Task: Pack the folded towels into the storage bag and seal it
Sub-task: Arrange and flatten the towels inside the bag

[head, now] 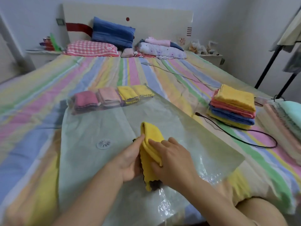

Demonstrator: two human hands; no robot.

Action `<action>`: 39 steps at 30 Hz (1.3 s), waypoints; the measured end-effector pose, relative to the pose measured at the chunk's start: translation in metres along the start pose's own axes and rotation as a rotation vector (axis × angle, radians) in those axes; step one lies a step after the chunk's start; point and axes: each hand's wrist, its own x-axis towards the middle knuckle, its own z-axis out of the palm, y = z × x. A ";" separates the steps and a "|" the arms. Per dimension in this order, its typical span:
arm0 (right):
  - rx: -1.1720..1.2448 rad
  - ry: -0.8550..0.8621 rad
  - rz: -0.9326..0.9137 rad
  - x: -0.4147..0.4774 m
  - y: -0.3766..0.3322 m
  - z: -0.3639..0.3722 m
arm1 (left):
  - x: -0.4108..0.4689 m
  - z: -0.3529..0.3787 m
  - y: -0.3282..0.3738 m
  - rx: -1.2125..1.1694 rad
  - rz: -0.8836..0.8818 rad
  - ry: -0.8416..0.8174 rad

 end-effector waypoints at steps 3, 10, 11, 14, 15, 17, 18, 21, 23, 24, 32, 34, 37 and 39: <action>0.022 -0.010 -0.094 -0.004 -0.006 0.014 | -0.006 -0.001 -0.002 0.007 0.019 0.055; 0.517 -0.098 0.069 -0.006 -0.004 0.003 | -0.016 -0.011 -0.009 -0.064 0.116 0.151; 0.521 -0.002 0.113 -0.006 -0.001 0.002 | -0.018 -0.010 -0.009 -0.076 0.127 0.140; 0.603 -0.054 0.261 -0.007 -0.002 -0.003 | -0.027 0.000 -0.006 -0.058 0.172 0.072; 0.679 -0.135 0.321 -0.008 -0.005 -0.005 | -0.033 0.006 -0.005 -0.042 0.181 0.048; 0.743 -0.197 0.388 -0.010 -0.008 -0.007 | -0.044 0.015 -0.003 -0.038 0.192 -0.020; 0.739 -0.190 0.407 -0.012 -0.008 -0.007 | -0.048 0.018 -0.002 -0.036 0.202 -0.073; 0.732 -0.177 0.484 -0.015 -0.003 -0.011 | -0.055 0.023 -0.003 0.020 0.219 -0.242; 0.739 -0.174 0.537 -0.018 0.004 -0.014 | -0.059 0.024 -0.005 0.068 0.228 -0.314; 0.750 -0.161 0.546 -0.021 0.009 -0.014 | -0.061 0.026 -0.005 0.097 0.231 -0.337; 1.167 -0.054 0.656 -0.047 0.046 -0.028 | -0.065 0.045 -0.017 0.269 0.365 -0.248; 1.053 -0.012 0.717 -0.056 0.055 -0.037 | -0.056 0.047 -0.030 0.444 0.490 -0.022; 0.384 0.156 0.582 -0.063 0.062 -0.040 | -0.043 0.048 -0.055 1.180 0.697 0.252; -0.102 0.277 0.443 -0.063 0.068 -0.033 | -0.038 0.052 -0.073 1.526 0.726 0.244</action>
